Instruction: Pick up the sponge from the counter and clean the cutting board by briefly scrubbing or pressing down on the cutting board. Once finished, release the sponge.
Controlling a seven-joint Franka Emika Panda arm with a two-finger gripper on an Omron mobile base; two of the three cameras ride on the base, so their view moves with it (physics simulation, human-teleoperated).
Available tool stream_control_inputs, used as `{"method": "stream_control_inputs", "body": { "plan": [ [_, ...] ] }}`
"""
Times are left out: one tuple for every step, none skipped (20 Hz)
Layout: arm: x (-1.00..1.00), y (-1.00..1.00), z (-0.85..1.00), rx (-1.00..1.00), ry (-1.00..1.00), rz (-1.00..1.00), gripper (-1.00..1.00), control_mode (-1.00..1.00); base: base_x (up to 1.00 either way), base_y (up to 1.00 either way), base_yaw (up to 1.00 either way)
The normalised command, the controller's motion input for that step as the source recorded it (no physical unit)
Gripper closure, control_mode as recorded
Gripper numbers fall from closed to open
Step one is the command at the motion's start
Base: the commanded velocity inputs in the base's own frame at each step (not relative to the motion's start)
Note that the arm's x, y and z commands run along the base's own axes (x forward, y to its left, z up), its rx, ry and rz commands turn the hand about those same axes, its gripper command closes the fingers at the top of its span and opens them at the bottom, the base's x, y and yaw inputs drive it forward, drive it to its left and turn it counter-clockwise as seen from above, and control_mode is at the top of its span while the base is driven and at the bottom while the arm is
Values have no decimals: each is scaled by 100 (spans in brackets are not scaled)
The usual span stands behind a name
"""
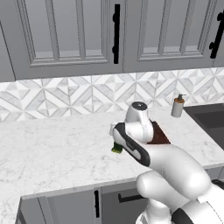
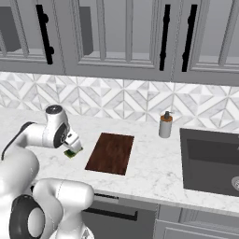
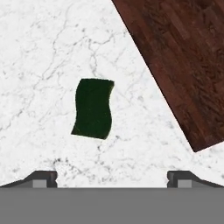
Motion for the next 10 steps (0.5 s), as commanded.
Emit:
{"method": "stream_control_inputs", "body": {
  "plan": [
    [21, 1, -26, 0, 13, -3, -100, -100, 0, 0, 0],
    [25, 3, -24, 0, 17, -3, -100, -100, 0, 0, 0],
    [22, 1, -14, 0, 17, -2, -100, -100, 0, 0, 0],
    [18, 0, -12, 0, 11, -1, -100, -100, 0, 0, 0],
    [26, 0, -9, 0, 10, 0, -100, -100, 0, 0, 0],
    [24, 1, -8, 0, 7, 0, -100, -100, 0, 0, 0],
    [27, 1, -8, 0, 7, 0, -100, -100, 0, 0, 0],
    [28, 3, -9, 0, 6, 0, -100, -100, 0, 0, 0],
    [29, 4, -9, 0, 5, 0, -100, -100, 0, 0, 0],
    [29, 1, -7, 0, 4, 0, -100, -100, 0, 0, 0]
  ]
}}
